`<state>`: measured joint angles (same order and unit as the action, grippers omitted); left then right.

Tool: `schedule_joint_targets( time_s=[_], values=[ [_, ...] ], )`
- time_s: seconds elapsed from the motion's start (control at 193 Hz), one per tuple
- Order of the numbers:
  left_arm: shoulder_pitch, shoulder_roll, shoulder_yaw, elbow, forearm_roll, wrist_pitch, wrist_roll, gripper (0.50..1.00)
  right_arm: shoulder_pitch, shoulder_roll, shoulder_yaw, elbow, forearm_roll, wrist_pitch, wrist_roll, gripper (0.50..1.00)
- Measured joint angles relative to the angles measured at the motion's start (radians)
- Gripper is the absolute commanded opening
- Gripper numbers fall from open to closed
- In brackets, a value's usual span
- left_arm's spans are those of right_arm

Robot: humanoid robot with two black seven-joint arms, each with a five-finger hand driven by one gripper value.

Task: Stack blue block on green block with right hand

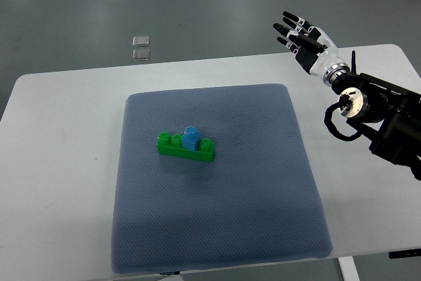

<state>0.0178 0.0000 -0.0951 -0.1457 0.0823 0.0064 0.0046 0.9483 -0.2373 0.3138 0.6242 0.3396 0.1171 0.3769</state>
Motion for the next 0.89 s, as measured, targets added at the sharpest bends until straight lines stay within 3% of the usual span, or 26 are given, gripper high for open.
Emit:
schedule_joint_targets(
  time_s=[0.233,0.885],
  values=[
    [0.0,0.0,0.0,0.0,0.0,0.0,0.0,1.0,-0.043,0.035,0.097,-0.032,0.006,-0.011,0.01,0.913],
    [0.0,0.0,0.0,0.0,0.0,0.0,0.0,1.0,-0.069,0.059,0.102,-0.041,-0.001,-0.011,0.016,0.913]
  ],
)
